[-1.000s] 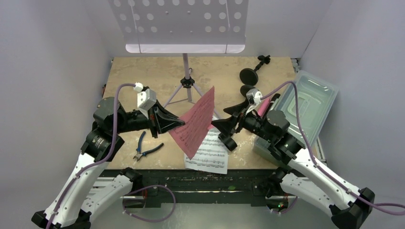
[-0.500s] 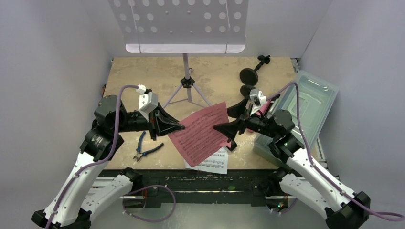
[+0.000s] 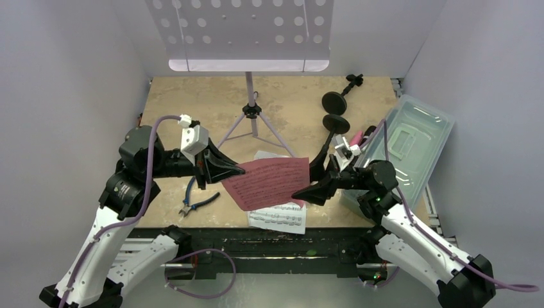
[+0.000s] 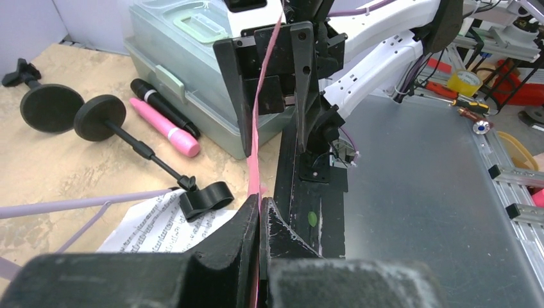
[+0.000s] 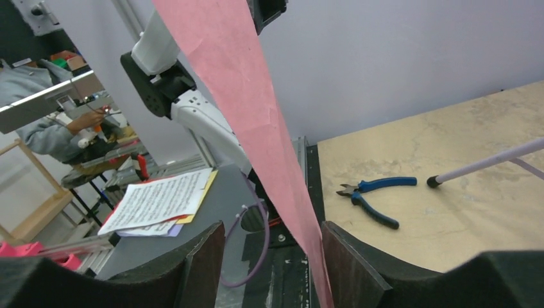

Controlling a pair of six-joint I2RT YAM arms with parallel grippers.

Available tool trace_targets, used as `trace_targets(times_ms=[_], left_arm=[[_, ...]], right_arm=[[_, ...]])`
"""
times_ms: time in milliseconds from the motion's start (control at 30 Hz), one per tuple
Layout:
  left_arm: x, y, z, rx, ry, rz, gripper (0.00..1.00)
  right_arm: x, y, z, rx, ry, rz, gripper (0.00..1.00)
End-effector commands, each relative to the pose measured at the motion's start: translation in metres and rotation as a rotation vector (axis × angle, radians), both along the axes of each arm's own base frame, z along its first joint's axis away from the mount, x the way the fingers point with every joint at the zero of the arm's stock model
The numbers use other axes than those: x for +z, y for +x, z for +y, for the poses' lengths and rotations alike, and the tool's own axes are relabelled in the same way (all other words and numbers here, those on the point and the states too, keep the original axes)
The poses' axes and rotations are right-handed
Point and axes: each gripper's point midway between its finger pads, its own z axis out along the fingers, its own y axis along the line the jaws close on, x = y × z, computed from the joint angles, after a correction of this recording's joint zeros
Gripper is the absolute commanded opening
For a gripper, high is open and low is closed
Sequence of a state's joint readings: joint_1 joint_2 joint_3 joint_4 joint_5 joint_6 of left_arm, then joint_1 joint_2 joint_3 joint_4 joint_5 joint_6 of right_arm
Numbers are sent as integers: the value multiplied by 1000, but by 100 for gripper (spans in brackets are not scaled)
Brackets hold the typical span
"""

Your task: Set up the instrument practice props

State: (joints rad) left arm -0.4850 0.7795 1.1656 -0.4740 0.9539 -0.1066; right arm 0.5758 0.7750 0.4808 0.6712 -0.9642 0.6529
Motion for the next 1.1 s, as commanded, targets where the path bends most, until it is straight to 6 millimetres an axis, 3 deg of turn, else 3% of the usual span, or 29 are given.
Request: trace_targets(times_ms=[0,167,267,400,500,567,633,733,833,933,1067], left_arm=[[21,-10,4,-15,-27,-81,0],[31,-15,4,-30,-60,-82,0],[37,-17,3,-41,-82,-83,0],[42,-18,1,-53,-99,-81,0],[44,-17,0,-61,-106,-73,0],[45,-13,-1,-43,-111,-65,0],[50,4,2,65,-118,-59,3],[56,54,25,414,-113,-8,49],[73,103,70,817,-135,48,74],[78,138,125,1223,-166,176,80],[92,165,121,1279,-148,188,81]], right_arm=[[15,-15,-6,42,52,-75,58],[19,-21,-6,82,94,-68,53],[21,-15,-5,61,113,-65,53],[25,-10,-4,24,134,-79,44],[30,-5,-4,-2,148,-89,29],[36,3,-4,-47,164,-80,2],[43,20,-6,-149,172,-40,0],[64,31,-13,-248,184,-36,0],[92,43,-20,-350,187,-27,0],[136,54,-26,-423,206,-59,0],[184,71,-27,-495,240,-106,0]])
